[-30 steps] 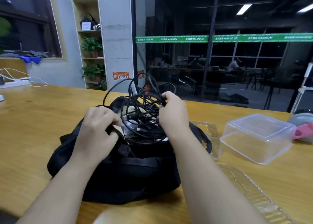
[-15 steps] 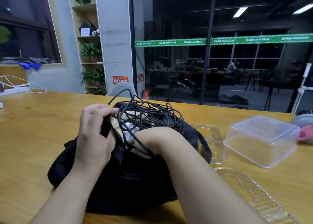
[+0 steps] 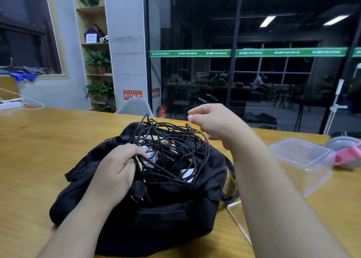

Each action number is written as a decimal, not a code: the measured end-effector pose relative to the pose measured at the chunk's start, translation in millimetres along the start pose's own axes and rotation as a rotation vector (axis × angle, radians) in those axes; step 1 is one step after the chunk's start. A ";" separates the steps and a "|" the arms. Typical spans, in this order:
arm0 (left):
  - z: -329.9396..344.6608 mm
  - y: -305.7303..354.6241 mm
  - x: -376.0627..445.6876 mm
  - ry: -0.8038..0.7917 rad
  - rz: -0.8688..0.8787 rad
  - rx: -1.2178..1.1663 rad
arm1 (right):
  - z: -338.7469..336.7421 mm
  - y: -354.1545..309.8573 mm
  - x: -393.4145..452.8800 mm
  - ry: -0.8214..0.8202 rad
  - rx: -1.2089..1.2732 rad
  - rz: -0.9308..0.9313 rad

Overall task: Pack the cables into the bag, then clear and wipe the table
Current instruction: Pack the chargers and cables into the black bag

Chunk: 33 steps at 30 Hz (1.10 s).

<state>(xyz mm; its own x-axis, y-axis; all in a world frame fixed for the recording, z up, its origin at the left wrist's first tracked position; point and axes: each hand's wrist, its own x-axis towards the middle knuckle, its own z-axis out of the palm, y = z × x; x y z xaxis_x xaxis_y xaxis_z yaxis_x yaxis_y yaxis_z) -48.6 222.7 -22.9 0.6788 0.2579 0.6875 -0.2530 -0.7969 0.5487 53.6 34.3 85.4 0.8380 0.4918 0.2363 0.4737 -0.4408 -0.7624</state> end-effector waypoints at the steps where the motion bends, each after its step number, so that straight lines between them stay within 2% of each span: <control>1: 0.5 0.3 -0.1 0.010 -0.007 0.004 | 3.0 3.2 7.1 0.034 -0.049 0.051; 4: 2.8 -4.3 0.9 0.039 -0.038 0.036 | 19.1 17.5 28.1 -0.037 -0.146 0.285; 6: 5.4 -7.1 2.0 0.029 -0.051 0.057 | 29.8 27.7 38.1 -0.082 -0.064 0.382; 9: 7.7 -6.9 2.2 0.004 -0.051 0.048 | 42.6 34.5 46.7 -0.099 0.119 0.413; 14: 11.5 -14.9 5.4 0.039 0.044 0.033 | 52.5 41.0 54.5 -0.070 0.050 0.386; 18: 13.4 -20.5 8.0 0.114 0.161 0.091 | 50.2 51.3 58.7 0.010 -0.106 0.295; 24: 11.3 -17.7 6.8 0.149 0.114 0.103 | 41.5 51.5 49.1 0.045 -0.093 0.017; 29: 8.6 -11.1 5.4 0.130 0.086 0.079 | 33.4 29.6 31.2 -0.073 -0.095 -0.215; 33: 6.3 -9.5 4.5 0.134 0.062 0.047 | 43.1 15.4 15.4 -0.222 -0.260 -0.308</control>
<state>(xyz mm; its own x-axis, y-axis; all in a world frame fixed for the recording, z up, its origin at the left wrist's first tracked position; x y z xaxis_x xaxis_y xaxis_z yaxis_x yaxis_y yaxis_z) -38.9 227.9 -27.9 0.5641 0.2750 0.7786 -0.2573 -0.8374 0.4822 62.1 67.5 51.3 0.5826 0.7659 0.2719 0.7675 -0.4084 -0.4941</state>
